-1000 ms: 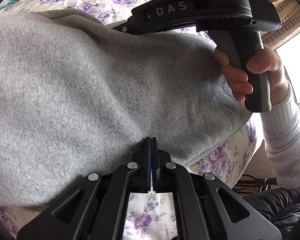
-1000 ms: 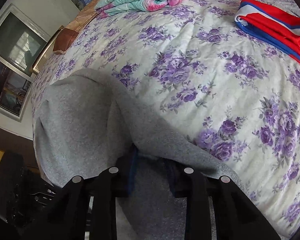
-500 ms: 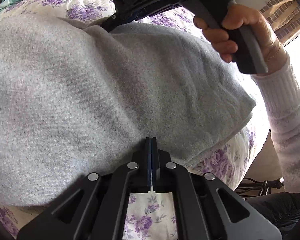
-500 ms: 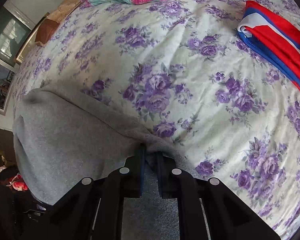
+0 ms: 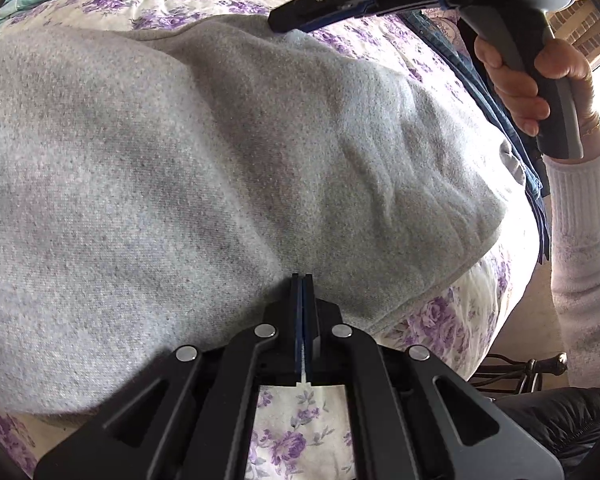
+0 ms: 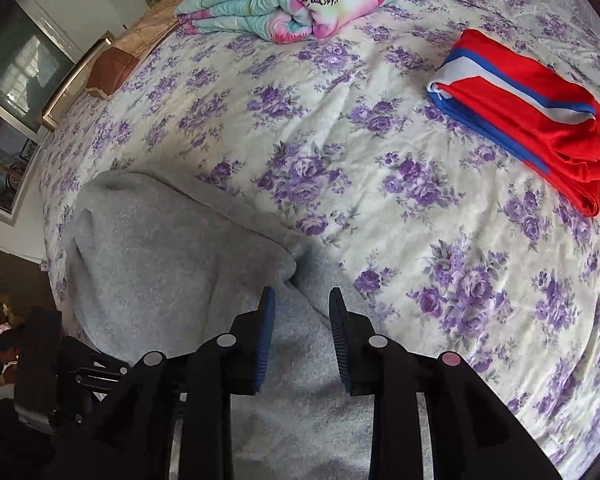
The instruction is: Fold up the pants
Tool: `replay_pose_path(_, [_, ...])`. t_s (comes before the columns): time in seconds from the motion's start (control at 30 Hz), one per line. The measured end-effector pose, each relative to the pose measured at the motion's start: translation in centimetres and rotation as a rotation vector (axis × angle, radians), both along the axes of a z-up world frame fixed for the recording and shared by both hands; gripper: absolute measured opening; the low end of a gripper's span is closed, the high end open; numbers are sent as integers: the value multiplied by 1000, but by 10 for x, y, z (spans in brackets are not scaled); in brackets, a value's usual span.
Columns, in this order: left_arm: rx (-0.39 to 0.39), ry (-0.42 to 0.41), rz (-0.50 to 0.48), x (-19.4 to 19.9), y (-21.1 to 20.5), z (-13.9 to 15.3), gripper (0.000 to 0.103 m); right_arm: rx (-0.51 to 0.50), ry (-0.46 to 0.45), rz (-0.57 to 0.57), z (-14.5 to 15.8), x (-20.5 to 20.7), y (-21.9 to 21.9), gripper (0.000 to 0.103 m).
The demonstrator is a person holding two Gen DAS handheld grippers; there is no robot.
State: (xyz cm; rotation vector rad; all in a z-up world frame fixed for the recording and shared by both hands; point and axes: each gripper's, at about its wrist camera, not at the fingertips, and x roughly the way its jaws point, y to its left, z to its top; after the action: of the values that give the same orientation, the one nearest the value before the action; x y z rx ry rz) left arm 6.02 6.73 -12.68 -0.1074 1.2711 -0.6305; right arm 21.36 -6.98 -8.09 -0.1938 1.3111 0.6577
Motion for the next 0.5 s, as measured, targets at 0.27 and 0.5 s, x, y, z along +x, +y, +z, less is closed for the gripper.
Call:
replay_pose_path(0.27, [11,-5,1,-2,-7,0,1,-140,-132,36,-22,-24,23,10])
replay_pose_path(0.5, [20,-15,1,-7,-14,1,1,-206,-249,-11,-14,-6,29,5])
